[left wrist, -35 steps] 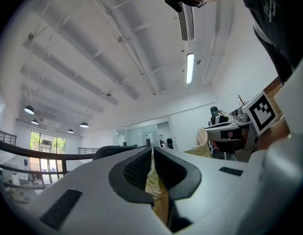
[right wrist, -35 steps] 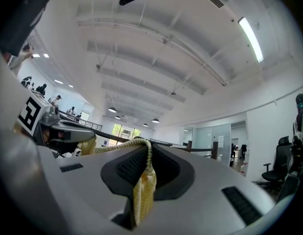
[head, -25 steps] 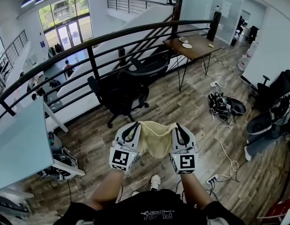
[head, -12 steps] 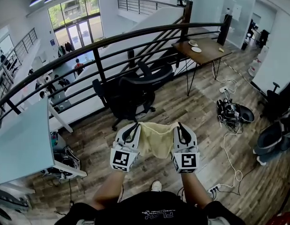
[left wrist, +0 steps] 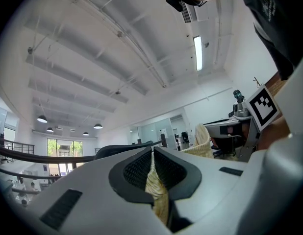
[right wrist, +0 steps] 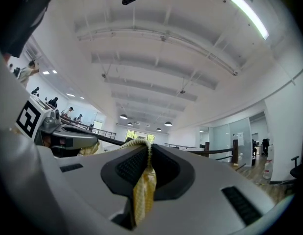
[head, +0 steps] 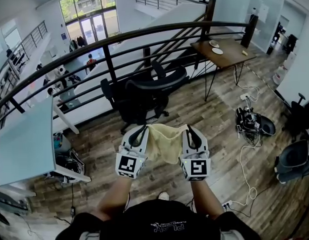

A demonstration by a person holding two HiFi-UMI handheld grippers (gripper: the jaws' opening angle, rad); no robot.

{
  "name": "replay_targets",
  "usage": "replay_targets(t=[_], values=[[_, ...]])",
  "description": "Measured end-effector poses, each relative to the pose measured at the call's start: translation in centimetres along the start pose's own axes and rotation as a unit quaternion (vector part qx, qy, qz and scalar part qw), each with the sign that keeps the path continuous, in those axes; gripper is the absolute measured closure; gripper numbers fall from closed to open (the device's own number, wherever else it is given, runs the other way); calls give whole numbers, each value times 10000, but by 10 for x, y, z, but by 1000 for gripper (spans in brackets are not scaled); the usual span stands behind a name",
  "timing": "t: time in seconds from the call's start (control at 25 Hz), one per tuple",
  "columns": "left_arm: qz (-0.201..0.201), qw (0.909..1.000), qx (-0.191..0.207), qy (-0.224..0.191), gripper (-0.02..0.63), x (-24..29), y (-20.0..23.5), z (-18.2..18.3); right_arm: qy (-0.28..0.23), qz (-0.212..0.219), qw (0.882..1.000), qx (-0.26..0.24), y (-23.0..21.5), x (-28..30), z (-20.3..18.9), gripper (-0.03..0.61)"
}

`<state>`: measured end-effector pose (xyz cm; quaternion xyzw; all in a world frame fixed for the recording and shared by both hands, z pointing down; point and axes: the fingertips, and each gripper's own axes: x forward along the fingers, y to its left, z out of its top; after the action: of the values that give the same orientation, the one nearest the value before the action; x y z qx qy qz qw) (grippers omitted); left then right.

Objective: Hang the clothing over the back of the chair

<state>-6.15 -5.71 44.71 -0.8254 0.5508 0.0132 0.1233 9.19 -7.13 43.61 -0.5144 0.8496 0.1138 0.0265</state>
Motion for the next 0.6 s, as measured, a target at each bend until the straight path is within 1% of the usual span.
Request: replay_targets(t=[0.08, 0.24, 0.36, 0.52, 0.6], values=[[70, 10000, 42, 3, 588, 4, 1, 1, -69, 60, 10000, 20, -4, 6, 2, 537], [134, 9997, 200, -7, 589, 16, 6, 7, -237, 25, 9993, 271, -24, 19, 8, 537], [214, 9993, 303, -34, 589, 21, 13, 14, -326, 108, 9990, 275, -26, 28, 13, 537], [269, 9978, 593, -118, 589, 31, 22, 26, -412, 177, 9987, 237, -32, 40, 19, 537], [256, 9976, 623, -126, 589, 34, 24, 26, -424, 255, 9986, 174, -33, 45, 17, 537]])
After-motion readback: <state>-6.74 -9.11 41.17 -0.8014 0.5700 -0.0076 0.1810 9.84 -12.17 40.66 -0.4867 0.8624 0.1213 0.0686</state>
